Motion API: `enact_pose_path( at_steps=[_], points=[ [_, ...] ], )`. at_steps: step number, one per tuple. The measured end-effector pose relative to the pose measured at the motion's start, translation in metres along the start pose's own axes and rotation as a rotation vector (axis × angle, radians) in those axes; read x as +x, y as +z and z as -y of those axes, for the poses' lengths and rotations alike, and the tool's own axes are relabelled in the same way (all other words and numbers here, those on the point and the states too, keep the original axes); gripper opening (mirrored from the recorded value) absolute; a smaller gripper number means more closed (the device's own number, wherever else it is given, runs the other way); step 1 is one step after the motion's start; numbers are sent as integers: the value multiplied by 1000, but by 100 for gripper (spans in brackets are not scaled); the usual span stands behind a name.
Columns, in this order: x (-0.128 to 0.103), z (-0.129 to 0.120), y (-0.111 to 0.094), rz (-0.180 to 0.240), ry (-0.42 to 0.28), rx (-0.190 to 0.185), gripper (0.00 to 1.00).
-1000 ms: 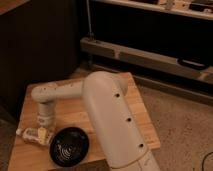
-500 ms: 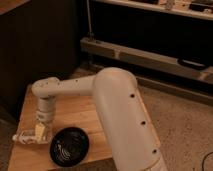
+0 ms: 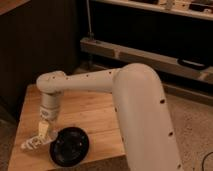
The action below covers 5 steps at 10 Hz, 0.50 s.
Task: Place the bottle in the ceramic bowl
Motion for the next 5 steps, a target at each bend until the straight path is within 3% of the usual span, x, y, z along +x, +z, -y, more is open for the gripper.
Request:
enact_pose_path(
  at_steps=[4,5],
  points=[
    [53,-19,-17,25,31,1,1],
    [72,-28,-24,46,28,-4,10]
  ],
)
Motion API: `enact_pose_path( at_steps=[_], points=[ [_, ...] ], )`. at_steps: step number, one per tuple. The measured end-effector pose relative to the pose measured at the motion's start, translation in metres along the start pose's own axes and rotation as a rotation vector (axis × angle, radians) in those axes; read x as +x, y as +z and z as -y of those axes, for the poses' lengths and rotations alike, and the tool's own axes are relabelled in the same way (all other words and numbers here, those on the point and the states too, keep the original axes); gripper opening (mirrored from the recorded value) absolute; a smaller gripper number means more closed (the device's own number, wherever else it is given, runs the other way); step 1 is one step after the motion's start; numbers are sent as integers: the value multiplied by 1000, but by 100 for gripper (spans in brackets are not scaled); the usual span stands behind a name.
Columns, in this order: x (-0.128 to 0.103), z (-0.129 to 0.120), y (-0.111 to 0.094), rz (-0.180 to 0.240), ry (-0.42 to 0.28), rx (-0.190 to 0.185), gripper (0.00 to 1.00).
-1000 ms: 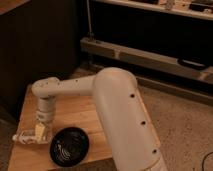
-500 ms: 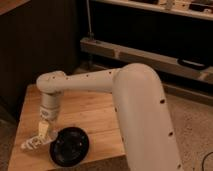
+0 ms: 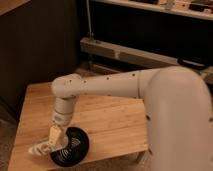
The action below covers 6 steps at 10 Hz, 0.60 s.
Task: Place the bottle in the ceramic bowl
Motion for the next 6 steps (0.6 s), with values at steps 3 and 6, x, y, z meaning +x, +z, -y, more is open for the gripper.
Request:
enact_pose_path(
  at_steps=[3,6],
  points=[
    [44,-14,-21,99,18,8,39],
    [73,-16,-32,170,71,24,65]
  ],
)
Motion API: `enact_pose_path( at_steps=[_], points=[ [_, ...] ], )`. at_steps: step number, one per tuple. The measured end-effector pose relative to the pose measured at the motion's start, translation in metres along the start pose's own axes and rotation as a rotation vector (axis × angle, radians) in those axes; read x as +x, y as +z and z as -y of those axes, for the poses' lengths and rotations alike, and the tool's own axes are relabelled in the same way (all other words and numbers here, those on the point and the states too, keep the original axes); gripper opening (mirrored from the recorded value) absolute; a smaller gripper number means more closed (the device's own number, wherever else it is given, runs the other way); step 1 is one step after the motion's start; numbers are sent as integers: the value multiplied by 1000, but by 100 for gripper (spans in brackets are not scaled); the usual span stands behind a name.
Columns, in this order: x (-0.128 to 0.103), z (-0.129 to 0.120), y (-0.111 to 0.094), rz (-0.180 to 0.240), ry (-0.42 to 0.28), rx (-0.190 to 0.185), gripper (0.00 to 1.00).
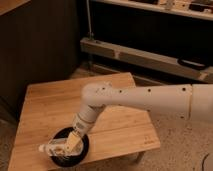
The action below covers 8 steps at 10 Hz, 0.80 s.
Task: Place the bottle in the ceramic bowl
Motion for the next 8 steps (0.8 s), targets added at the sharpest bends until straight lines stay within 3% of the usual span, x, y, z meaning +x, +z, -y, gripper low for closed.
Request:
enact_pose_path(
  at_steps=[8],
  points=[
    [3,11,10,33,59,-28,66]
  ],
)
